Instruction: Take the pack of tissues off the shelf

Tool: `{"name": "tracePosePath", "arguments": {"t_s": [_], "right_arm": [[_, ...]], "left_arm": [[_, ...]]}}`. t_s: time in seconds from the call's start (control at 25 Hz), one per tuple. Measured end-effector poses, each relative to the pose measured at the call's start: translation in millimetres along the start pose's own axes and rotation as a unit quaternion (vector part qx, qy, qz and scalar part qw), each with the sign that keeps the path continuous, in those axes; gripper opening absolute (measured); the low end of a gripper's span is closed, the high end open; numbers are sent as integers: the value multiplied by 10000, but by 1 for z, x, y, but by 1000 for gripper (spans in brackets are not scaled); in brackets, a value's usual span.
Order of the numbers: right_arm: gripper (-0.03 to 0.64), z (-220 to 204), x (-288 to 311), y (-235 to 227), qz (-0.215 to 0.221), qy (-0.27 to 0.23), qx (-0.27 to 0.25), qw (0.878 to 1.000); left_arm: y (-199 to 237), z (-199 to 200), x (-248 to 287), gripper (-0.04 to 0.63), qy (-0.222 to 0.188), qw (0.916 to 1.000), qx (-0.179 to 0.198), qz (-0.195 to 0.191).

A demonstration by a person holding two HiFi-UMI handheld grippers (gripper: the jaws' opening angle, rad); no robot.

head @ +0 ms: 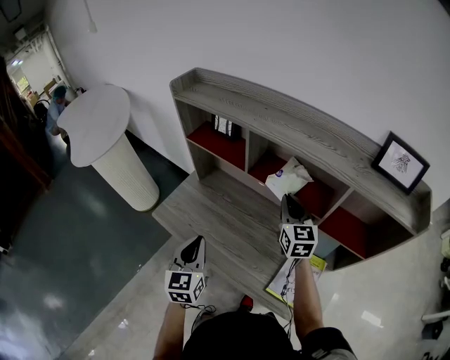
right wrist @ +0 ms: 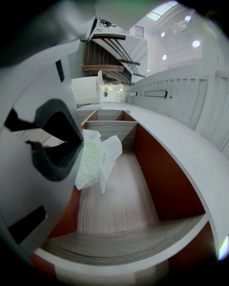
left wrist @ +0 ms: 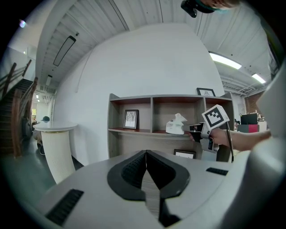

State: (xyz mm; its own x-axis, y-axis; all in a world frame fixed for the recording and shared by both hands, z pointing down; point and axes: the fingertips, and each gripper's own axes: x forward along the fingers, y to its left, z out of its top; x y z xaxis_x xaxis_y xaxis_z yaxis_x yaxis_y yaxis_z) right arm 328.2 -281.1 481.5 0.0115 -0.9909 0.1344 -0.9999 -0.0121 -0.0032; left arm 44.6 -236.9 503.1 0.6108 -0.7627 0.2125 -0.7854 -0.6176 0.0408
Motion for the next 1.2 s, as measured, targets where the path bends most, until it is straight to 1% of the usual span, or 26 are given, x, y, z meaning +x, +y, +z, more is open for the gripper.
{"name": "tracePosePath", "arguments": {"t_s": [0.28,0.6,1.0,1.2], "right_arm": [[29,7,-9,5,18,-137,-19,9999],[28,34,-32,37,223,-512,-245,9981],[28,61,-47,115,926,-863,-334,9914],[28,57,-40,161,1340,-844,-310,9869]], "left_arm": [[2,-2,-5,8,-25,10000,-41,-6],[9,0,-12,8,-82,9999,-97,-35],[34,-10,-36,8,-50,9997,-203,151],[53,-17,-52,8,4,9990,-253,357]]}}
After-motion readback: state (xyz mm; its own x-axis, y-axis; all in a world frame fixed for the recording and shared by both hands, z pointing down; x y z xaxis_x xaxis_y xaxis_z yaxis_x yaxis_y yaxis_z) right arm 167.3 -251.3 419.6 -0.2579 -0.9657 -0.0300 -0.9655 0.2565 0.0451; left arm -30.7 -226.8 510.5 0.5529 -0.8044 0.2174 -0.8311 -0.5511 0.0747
